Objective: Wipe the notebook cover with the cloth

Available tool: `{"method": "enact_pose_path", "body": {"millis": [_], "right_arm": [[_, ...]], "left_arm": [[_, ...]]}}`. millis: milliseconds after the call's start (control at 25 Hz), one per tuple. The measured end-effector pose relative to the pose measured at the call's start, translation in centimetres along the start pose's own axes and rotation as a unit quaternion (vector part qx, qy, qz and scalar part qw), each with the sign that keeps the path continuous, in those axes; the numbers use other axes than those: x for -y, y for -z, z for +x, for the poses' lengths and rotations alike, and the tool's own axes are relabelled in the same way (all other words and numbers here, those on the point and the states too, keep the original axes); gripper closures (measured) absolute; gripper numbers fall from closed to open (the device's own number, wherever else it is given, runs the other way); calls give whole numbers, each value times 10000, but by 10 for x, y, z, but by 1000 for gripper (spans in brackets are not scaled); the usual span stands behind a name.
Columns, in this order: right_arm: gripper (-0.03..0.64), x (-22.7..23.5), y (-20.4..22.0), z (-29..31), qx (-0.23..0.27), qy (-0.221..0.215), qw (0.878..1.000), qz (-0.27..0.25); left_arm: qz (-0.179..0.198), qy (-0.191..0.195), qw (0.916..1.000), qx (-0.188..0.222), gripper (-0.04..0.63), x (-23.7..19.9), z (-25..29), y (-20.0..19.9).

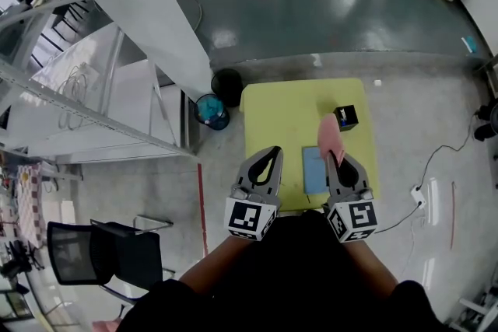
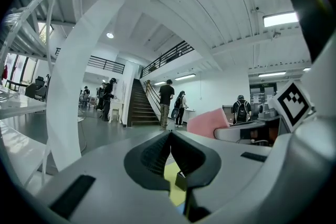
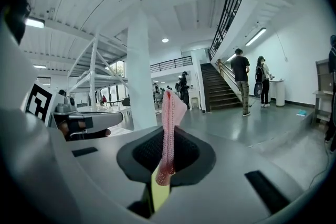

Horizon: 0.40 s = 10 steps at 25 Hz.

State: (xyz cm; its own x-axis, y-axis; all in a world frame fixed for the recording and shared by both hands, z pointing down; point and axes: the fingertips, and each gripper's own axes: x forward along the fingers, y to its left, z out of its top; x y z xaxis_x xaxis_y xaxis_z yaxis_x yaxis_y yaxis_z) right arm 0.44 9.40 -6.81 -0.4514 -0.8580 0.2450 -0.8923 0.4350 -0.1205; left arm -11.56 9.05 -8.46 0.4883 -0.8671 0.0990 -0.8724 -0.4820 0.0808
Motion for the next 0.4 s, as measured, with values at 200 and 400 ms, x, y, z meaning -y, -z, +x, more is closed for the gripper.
{"method": "enact_pose_path", "body": {"millis": [200, 400], "right_arm": [[578, 12, -3, 0, -17, 119, 9999, -25], [578, 18, -11, 1, 22, 127, 9999, -42]], "left_arm": [[-116, -73, 9999, -16, 578, -5, 10, 4], [-176, -55, 9998, -25, 578, -5, 17, 2]]}}
